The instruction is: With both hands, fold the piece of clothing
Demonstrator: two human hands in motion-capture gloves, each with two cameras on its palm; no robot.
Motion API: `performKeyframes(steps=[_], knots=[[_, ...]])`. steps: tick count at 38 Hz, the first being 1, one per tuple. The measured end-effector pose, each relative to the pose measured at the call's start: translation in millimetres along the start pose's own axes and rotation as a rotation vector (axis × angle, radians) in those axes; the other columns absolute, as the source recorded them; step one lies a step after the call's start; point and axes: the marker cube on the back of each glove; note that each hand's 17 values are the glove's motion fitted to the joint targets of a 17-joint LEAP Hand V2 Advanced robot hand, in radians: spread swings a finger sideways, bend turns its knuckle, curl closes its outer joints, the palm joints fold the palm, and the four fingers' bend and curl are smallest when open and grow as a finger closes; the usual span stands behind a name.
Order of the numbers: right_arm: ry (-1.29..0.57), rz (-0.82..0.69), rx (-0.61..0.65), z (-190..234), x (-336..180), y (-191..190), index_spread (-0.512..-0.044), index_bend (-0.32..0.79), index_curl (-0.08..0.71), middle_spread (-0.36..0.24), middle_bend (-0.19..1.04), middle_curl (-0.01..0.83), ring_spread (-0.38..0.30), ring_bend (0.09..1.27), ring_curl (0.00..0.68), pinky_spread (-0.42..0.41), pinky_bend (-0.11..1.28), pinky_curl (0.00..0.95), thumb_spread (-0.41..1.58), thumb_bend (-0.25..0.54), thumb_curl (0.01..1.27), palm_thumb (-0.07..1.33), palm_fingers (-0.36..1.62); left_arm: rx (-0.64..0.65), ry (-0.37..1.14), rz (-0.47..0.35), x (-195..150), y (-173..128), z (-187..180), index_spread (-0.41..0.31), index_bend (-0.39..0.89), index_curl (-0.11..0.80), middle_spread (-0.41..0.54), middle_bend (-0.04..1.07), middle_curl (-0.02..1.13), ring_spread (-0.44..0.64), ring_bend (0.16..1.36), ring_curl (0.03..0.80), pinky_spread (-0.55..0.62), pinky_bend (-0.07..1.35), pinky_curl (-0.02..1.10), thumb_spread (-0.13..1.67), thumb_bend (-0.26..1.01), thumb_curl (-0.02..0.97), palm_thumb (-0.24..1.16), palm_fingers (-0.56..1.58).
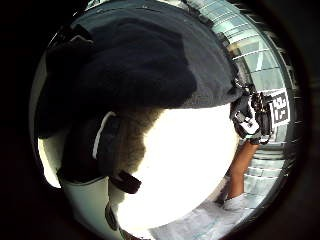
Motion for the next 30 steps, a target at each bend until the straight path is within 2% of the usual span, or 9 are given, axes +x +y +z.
performKeyframes(steps=[4, 7, 10, 11, 12, 14, 22, 26, 30], knots=[[-0.021, -0.039, 0.126, 2, 1, -13, -0.384, 0.2, 0.251, -0.08, 0.24, 0.31, 0.071, 0.38, 0.24, 0.21, 0.49, 0.307, 1.06, 0.021, 0.28, 0.49, 0.34, 0.107, -0.093, 0.011, 5, 0, -13, -0.124, 0.25, 0.32, -0.024, 0.2, 0.32, 0.08, 0.59, 0.279, 0.3, 0.27, 0.31, 1.16, 0.02, 0.271, 0.32, 0.64], [0.03, -0.069, 0.324, 27, 18, -58, -0.393, 0.27, 0.286, -0.119, 0.25, 0.319, -0.001, 0.36, 0.24, 0.174, 0.42, 0.294, 1.13, 0.063, 0.29, 0.57, 0.45, 0.28, -0.162, 0.019, 10, -11, -27, -0.167, 0.28, 0.343, -0.087, 0.2, 0.33, -0.01, 0.58, 0.284, 0.23, 0.24, 0.31, 1.2, 0.06, 0.287, 0.41, 0.78], [0.092, -0.106, 0.491, 36, 27, -82, -0.379, 0.33, 0.308, -0.173, 0.29, 0.335, -0.115, 0.42, 0.252, 0.095, 0.36, 0.267, 1.18, 0.148, 0.32, 0.73, 0.81, 0.273, -0.204, 0.02, 7, 1, -34, -0.222, 0.3, 0.361, -0.173, 0.21, 0.34, -0.14, 0.6, 0.29, 0.1, 0.23, 0.31, 1.21, 0.13, 0.323, 0.56, 1.03], [0.097, -0.127, 0.519, 33, 26, -80, -0.365, 0.32, 0.305, -0.187, 0.33, 0.349, -0.153, 0.48, 0.266, 0.028, 0.38, 0.273, 1.18, 0.172, 0.33, 0.78, 1.07, 0.247, -0.184, 0.025, 8, 7, -36, -0.245, 0.28, 0.361, -0.206, 0.24, 0.35, -0.19, 0.6, 0.293, 0.02, 0.25, 0.32, 1.2, 0.14, 0.336, 0.6, 1.17], [0.098, -0.147, 0.529, 29, 26, -76, -0.363, 0.32, 0.3, -0.194, 0.3, 0.337, -0.169, 0.45, 0.244, 0.028, 0.34, 0.246, 1.18, 0.175, 0.33, 0.79, 1.03, 0.218, -0.152, 0.032, 8, 14, -38, -0.253, 0.28, 0.367, -0.215, 0.23, 0.35, -0.21, 0.6, 0.299, 0.01, 0.24, 0.32, 1.19, 0.14, 0.339, 0.62, 1.13], [0.098, -0.179, 0.5, 24, 27, -67, -0.345, 0.27, 0.32, -0.212, 0.35, 0.368, -0.21, 0.51, 0.292, -0.046, 0.37, 0.281, 1.17, 0.184, 0.33, 0.83, 1.2, 0.166, -0.092, 0.043, 7, 26, -41, -0.277, 0.26, 0.376, -0.252, 0.29, 0.39, -0.26, 0.6, 0.32, -0.07, 0.26, 0.35, 1.19, 0.15, 0.347, 0.65, 1.22], [0.022, -0.306, 0.145, -4, 32, -22, -0.319, 0.17, 0.36, -0.243, 0.47, 0.433, -0.266, 0.63, 0.38, -0.208, 0.39, 0.335, 1.15, 0.167, 0.32, 0.89, 1.39, -0.066, 0.112, 0.134, 3, 61, -71, -0.319, 0.2, 0.4, -0.333, 0.39, 0.45, -0.36, 0.67, 0.377, -0.23, 0.28, 0.38, 1.2, 0.14, 0.36, 0.73, 1.35], [0.009, -0.358, -0.012, -39, 29, -9, -0.309, 0.16, 0.364, -0.239, 0.51, 0.454, -0.254, 0.72, 0.416, -0.262, 0.4, 0.344, 1.16, 0.154, 0.31, 0.91, 1.43, -0.231, 0.101, 0.189, 1, 75, -97, -0.325, 0.16, 0.402, -0.347, 0.39, 0.46, -0.38, 0.76, 0.412, -0.3, 0.37, 0.41, 1.21, 0.15, 0.362, 0.77, 1.4], [0.031, -0.355, -0.024, -77, 21, -26, -0.305, 0.16, 0.371, -0.239, 0.53, 0.469, -0.248, 0.76, 0.437, -0.292, 0.42, 0.355, 1.17, 0.145, 0.31, 0.92, 1.43, -0.257, 0.046, 0.179, 1, 66, -132, -0.326, 0.16, 0.408, -0.353, 0.41, 0.48, -0.39, 0.81, 0.437, -0.35, 0.44, 0.44, 1.24, 0.15, 0.361, 0.79, 1.39]])
